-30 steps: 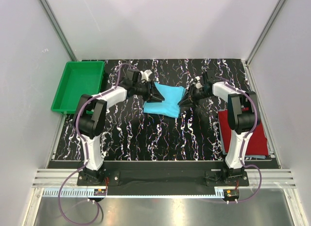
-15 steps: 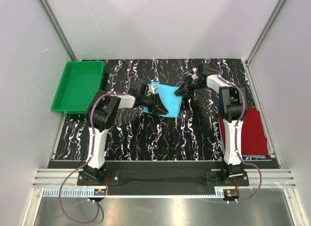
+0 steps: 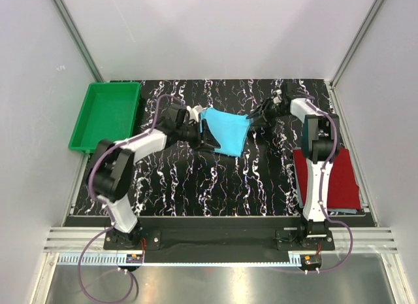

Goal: Fold and stack the t-shirts
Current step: Neatly place the folded tshirt to the corner

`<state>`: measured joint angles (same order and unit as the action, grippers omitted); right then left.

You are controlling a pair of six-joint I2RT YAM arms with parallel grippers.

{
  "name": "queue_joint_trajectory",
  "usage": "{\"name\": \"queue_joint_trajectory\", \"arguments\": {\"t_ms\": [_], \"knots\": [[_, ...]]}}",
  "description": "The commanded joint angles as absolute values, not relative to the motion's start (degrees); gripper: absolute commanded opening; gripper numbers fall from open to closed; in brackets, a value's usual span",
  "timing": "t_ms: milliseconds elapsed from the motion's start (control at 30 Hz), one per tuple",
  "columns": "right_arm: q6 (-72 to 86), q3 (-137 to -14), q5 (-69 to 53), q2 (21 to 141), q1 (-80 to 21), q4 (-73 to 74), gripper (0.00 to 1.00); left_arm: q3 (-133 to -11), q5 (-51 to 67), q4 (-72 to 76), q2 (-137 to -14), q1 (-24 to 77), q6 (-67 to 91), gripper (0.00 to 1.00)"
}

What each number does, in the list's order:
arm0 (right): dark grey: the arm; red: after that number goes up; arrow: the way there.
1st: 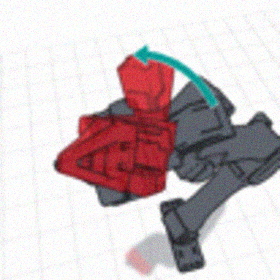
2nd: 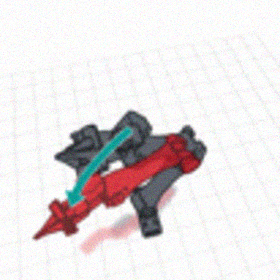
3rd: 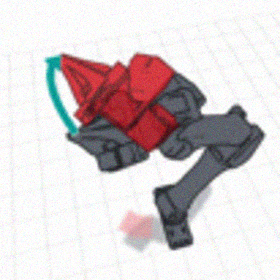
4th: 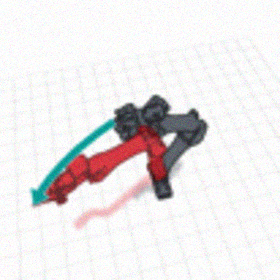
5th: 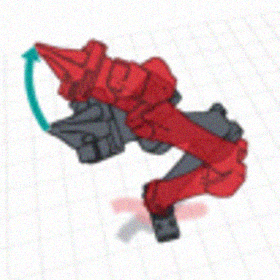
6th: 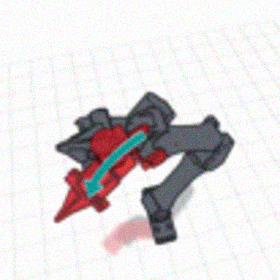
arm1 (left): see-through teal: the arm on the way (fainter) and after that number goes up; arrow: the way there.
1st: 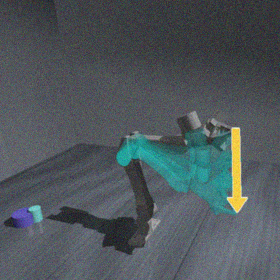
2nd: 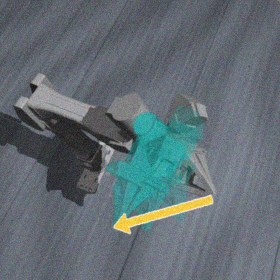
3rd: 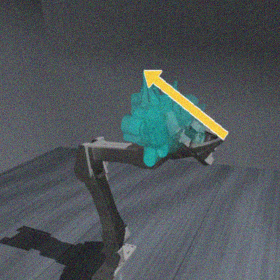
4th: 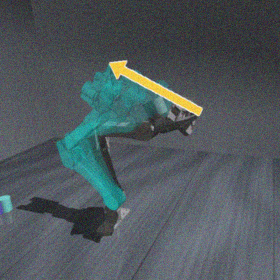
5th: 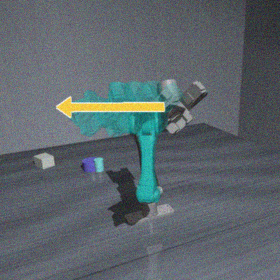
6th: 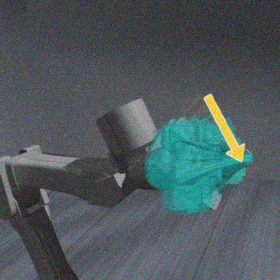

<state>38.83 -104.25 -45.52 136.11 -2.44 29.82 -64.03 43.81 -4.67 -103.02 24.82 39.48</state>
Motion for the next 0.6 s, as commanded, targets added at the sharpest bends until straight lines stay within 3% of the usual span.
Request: {"name": "queue_joint_trajectory", "arguments": {"t_ms": [0, 67, 200, 367, 433, 567], "knots": [[38.32, -99.26, -42.80, 124.12, -2.81, 31.20, 0.50, -57.85, 39.29, 3.39, -97.21, 26.36, 47.94, 0.51], [38.50, -96.08, -42.54, 119.55, -2.81, 31.20, 0.50, -52.75, 36.14, 10.00, -95.02, 28.29, 53.93, 0.65], [38.41, -84.59, -41.49, 109.89, -2.81, 31.20, 0.51, -43.61, 25.69, 19.77, -88.97, 33.65, 69.31, 0.67], [35.34, -75.69, -37.53, 96.26, -2.81, 32.25, 0.50, -33.15, 4.25, 29.26, -84.47, 40.42, 83.82, 0.68], [35.07, -72.87, -37.79, 92.83, -2.99, 32.26, 0.50, -32.61, -3.99, 29.18, -85.07, 43.40, 89.46, 0.68], [33.49, -69.00, -37.18, 88.25, -2.90, 33.48, 0.50, -38.83, -9.40, 23.92, -91.83, 46.23, 94.12, 0.68]]}}
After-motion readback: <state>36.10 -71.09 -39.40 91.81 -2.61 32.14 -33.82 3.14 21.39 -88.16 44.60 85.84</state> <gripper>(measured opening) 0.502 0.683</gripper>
